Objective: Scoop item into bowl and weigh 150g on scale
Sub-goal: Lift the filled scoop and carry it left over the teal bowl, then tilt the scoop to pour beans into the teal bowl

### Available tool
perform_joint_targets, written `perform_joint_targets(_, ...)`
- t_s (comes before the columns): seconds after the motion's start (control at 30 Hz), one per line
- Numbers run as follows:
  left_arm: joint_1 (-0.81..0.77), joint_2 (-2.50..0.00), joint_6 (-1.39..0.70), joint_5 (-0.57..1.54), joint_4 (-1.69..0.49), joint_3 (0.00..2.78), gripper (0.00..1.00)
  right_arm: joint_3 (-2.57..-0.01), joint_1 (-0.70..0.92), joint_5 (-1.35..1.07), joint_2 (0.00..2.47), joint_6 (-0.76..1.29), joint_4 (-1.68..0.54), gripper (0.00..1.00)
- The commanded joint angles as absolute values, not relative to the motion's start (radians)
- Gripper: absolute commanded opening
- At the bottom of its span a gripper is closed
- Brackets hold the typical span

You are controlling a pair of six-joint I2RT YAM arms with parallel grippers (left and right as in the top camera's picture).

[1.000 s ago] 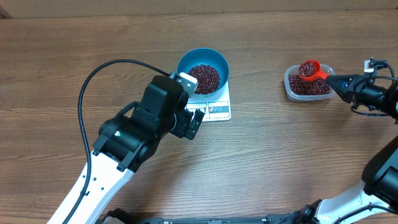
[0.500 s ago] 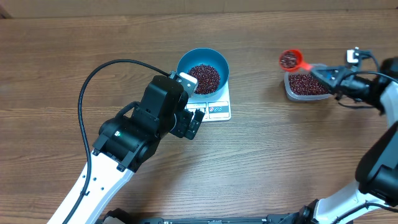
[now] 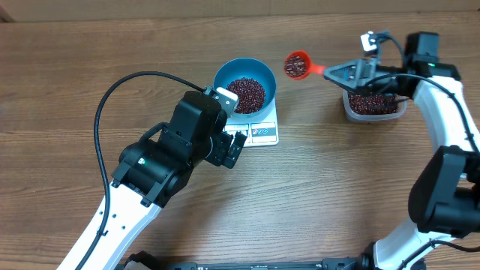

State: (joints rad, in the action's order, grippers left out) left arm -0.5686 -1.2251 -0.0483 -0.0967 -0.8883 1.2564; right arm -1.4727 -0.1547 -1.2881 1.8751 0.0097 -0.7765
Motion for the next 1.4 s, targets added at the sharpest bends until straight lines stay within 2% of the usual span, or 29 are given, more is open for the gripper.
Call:
perform_joint_targets(0.0,-0.563,-1.229,-0.029,-0.084,-0.886,1.272,1.0,-1.504,-0.105,-1.193,1.874,0.057,-0.733,0.04)
perform_joint_targets(0.47,-0.563,-1.229,-0.029,-0.084,-0.886,1.272,1.0,-1.505,0.041,-0.925,1.874,0.036,-0.656,0.04)
perform_joint_targets(0.7,-0.563,-1.229,-0.029,-0.084,-0.886,1.272,1.0,-1.507,0.095,-0.889,1.874,-0.018,-0.655,0.04)
perform_joint_targets(1.17,-0.563,-1.229,-0.029,-0.084,-0.886,1.272,1.0,-1.517,0.175,-0.781,1.874,-0.236,-0.66,0.04)
perform_joint_targets(1.37,-0.563,-1.229,-0.029,-0.084,-0.886,1.272,0.99,-1.563,0.227,-0.648,1.874,-0.326,-0.695,0.04)
